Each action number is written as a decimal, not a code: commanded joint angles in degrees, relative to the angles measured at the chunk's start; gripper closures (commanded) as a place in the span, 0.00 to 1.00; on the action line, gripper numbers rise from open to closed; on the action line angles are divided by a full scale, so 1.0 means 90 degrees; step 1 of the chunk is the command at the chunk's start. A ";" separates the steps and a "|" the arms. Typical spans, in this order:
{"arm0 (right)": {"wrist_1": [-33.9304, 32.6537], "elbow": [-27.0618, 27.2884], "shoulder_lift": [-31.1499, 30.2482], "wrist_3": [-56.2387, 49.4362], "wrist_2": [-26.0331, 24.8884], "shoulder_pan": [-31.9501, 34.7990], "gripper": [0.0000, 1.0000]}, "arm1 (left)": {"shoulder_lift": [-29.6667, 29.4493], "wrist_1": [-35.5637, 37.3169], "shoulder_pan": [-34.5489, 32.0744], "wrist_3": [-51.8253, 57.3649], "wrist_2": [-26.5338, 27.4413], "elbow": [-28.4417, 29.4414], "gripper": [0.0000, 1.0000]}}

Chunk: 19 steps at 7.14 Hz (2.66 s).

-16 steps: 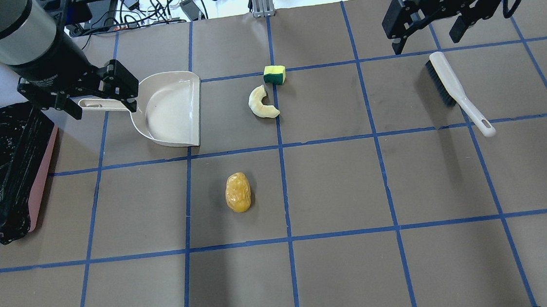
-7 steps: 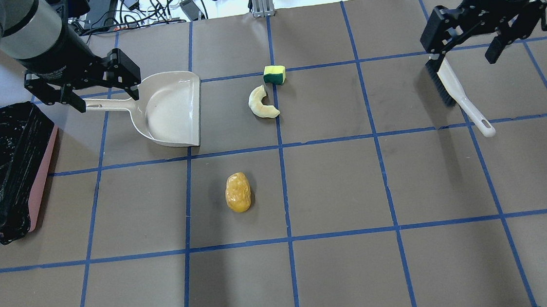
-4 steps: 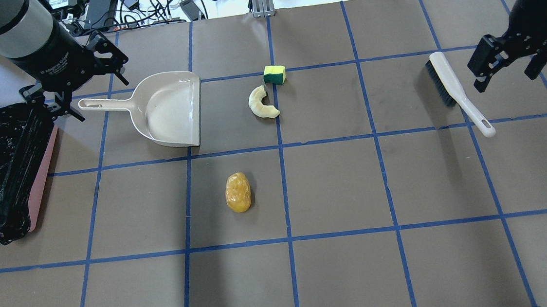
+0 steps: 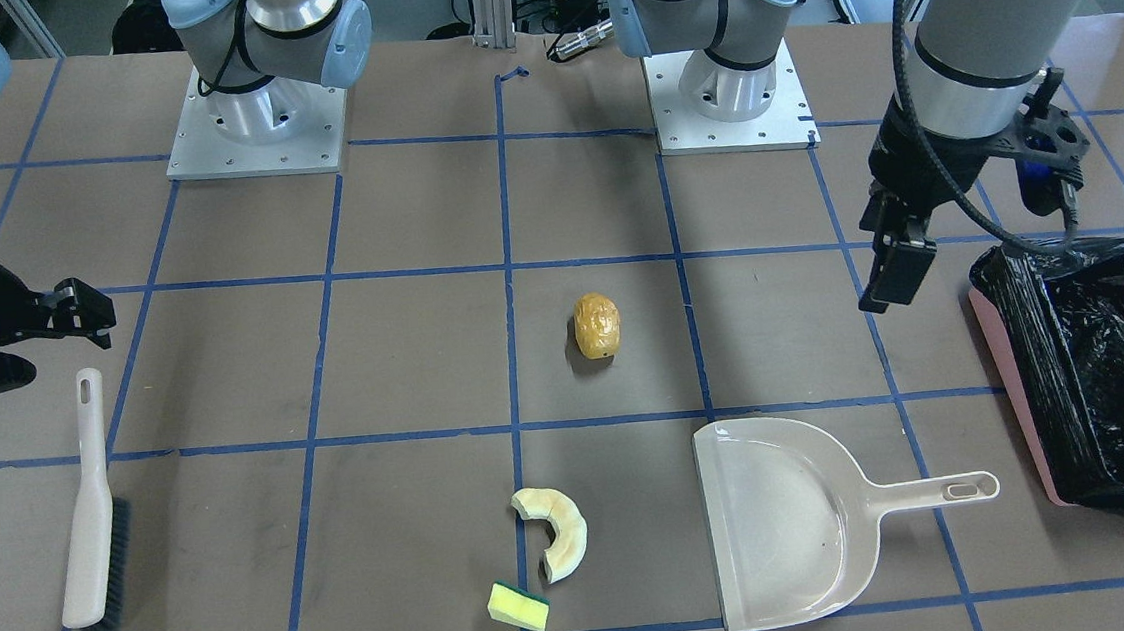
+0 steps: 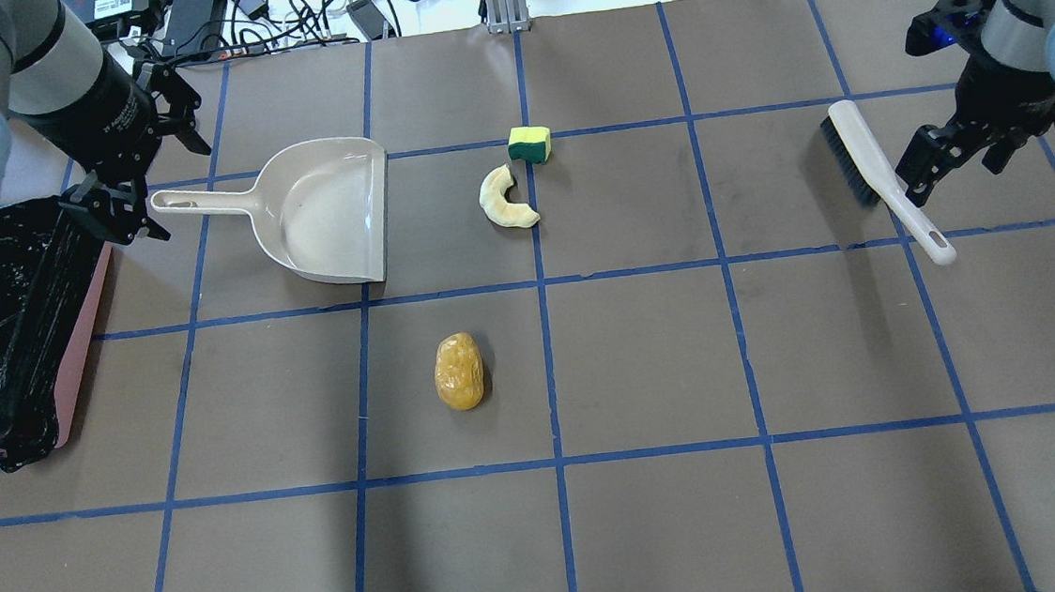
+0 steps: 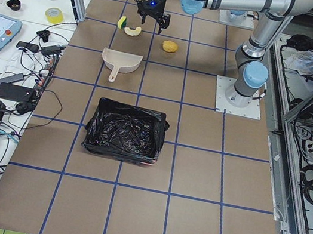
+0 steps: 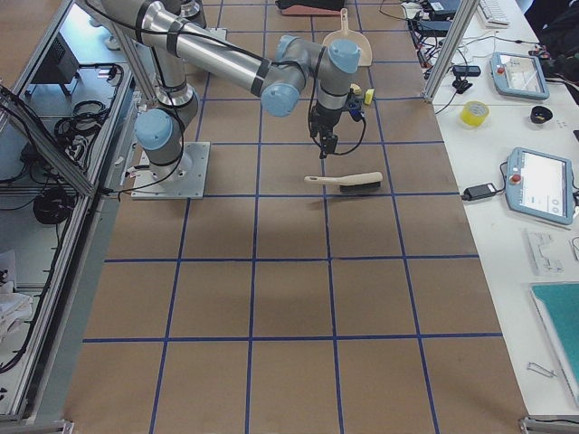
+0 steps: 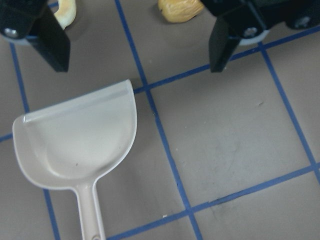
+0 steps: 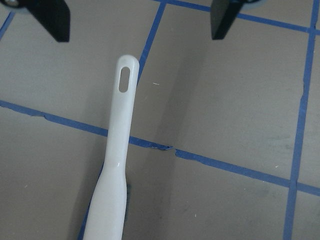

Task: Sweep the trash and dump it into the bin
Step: 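Grasp the dustpan handle with the left gripper while the right grasps the brush, then carry the white brush with the right gripper toward the sponge and curved piece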

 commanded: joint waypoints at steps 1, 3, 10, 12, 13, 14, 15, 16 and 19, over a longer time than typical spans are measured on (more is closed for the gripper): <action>-0.0588 0.0394 0.0439 -0.0375 -0.0068 -0.0015 0.00 | -0.0706 0.0996 0.0034 -0.0608 0.0696 0.0056 0.01; -0.1244 0.0484 0.0906 -0.0221 -0.0573 -0.0054 0.01 | -0.1448 0.1517 0.0111 -0.0649 0.0728 0.0454 0.02; -0.1208 0.0493 0.1173 0.0278 -0.0567 -0.0074 0.46 | -0.2984 0.2055 0.0375 -0.1489 0.0796 0.0925 0.05; -0.1130 0.0454 0.1163 0.0326 -0.0557 -0.0074 0.54 | -0.3238 0.2064 0.0375 -0.1498 0.0914 0.0944 0.04; -0.1130 0.0425 0.1163 0.0278 -0.0557 -0.0074 0.68 | -0.3287 0.2055 0.0375 -0.1518 0.0933 0.0935 0.04; -0.1130 0.0425 0.1163 0.0287 -0.0557 -0.0074 0.95 | -0.3288 0.2026 0.0375 -0.1508 0.0943 0.0925 0.05; -0.1052 0.0415 0.1115 0.0317 -0.0576 -0.0074 1.00 | -0.3278 0.2016 0.0375 -0.1508 0.0943 0.0896 0.05; -0.1013 0.0376 0.1085 0.0346 -0.0576 -0.0084 1.00 | -0.3259 0.2015 0.0395 -0.1508 0.0943 0.0760 0.05; 0.0456 -0.1024 0.0879 0.0958 -0.0761 0.0984 1.00 | -0.3239 0.2025 0.0532 -0.1460 0.0914 0.0632 0.18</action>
